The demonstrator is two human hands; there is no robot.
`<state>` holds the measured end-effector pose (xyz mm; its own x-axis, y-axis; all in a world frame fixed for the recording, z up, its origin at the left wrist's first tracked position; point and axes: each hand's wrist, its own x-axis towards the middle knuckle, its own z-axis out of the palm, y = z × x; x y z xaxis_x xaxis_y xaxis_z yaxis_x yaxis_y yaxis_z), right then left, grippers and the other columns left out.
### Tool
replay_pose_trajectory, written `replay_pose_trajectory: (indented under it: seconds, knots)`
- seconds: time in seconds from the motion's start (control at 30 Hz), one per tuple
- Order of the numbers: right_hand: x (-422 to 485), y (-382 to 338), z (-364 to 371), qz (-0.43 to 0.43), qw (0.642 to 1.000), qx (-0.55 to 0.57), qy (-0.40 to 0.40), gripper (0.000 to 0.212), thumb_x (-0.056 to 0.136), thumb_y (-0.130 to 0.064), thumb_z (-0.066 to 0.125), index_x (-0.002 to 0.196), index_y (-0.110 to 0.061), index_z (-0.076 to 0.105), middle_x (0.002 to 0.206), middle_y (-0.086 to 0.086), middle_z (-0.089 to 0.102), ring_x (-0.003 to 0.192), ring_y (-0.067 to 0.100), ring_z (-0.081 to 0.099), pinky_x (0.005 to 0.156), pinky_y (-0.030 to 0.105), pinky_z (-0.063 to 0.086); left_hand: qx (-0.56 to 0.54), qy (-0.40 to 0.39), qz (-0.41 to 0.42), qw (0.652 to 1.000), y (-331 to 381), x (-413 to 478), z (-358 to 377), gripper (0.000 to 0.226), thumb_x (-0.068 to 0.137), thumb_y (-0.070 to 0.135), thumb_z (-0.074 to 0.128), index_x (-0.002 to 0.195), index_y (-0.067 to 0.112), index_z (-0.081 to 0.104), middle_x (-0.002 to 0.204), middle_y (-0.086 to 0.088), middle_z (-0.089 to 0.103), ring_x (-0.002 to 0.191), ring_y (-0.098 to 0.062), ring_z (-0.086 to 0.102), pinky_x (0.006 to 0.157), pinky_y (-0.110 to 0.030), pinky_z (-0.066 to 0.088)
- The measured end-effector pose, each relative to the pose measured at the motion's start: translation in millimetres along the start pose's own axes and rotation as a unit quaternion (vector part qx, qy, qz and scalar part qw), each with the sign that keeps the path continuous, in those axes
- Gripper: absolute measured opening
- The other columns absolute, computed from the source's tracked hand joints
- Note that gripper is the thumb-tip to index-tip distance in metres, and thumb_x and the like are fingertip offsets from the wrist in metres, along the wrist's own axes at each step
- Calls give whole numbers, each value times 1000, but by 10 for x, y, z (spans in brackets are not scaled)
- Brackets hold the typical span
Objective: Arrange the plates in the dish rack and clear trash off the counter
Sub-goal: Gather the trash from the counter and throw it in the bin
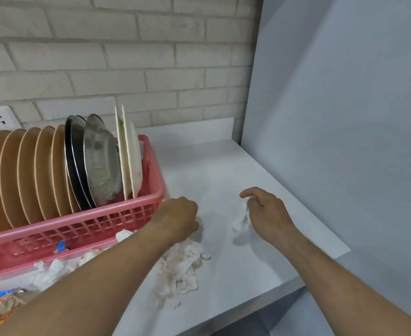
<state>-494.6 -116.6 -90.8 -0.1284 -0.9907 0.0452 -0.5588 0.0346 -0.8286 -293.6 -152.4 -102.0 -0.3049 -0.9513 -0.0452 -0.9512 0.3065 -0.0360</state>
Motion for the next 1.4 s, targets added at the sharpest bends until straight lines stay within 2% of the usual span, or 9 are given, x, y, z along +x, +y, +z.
replay_pose_trajectory:
  seconds: [0.13,0.3,0.5,0.7,0.83,1.0,1.13,1.3,1.4]
  knots:
    - [-124,90,-22,31,999,-27,-27,19,88,-38,67,101,-27,60,97,-12,57,83,4,55,60,11,37,34,-24,-9,999,57,102,174,14,88,25,55,93,13,61,96,-7,64,85,-28,63,61,-32,41]
    - [-165,138,-67,41,999,-16,-24,11,94,-11,53,88,-21,55,91,6,64,53,1,61,48,11,44,-78,79,18,994,1,176,52,24,93,39,50,89,16,55,90,-2,51,77,-22,57,62,-32,43]
    - [-139,-23,14,94,992,89,-13,21,92,5,41,87,-12,50,93,16,62,54,22,59,67,43,58,-255,177,50,949,-41,77,-216,18,86,16,51,74,18,38,75,5,45,65,-21,46,56,-31,35]
    - [-254,-263,190,50,998,45,20,28,98,-3,46,101,-28,58,96,5,63,67,7,55,49,10,42,-361,194,57,910,-147,-206,-368,34,95,10,42,124,26,49,109,5,52,83,-13,61,66,-28,53]
    - [-372,-377,311,60,998,13,3,39,81,-46,75,113,-30,61,114,-8,55,103,10,54,75,21,43,-357,214,33,909,-223,-369,-414,32,92,37,57,121,22,59,108,5,52,93,-9,51,80,-20,35]
    - [-599,-463,504,80,996,-4,-33,44,75,-13,76,110,-33,58,117,-4,55,87,8,59,64,18,46,-429,143,-36,891,-324,-617,-344,84,71,25,83,139,27,33,128,7,32,109,-8,38,81,-16,37]
    - [-804,-469,543,86,995,42,-8,25,89,-5,55,98,-27,61,98,1,63,70,13,66,46,13,40,-397,124,-24,909,-348,-853,-296,61,88,10,62,140,27,36,139,3,33,118,-16,47,89,-19,43]
    - [-1130,-528,470,88,987,131,-17,29,96,-2,43,96,-17,68,98,10,66,68,19,71,71,30,61,-449,139,-17,882,-255,-1211,-340,17,96,26,53,104,17,65,105,2,58,59,-13,67,48,-14,46]
    - [-1393,-478,375,74,991,109,-22,10,94,-16,61,91,-18,70,82,8,68,56,17,68,62,27,60,-449,143,-23,882,-93,-1490,-298,23,94,32,56,94,13,68,80,-1,64,53,-13,67,57,-25,55]
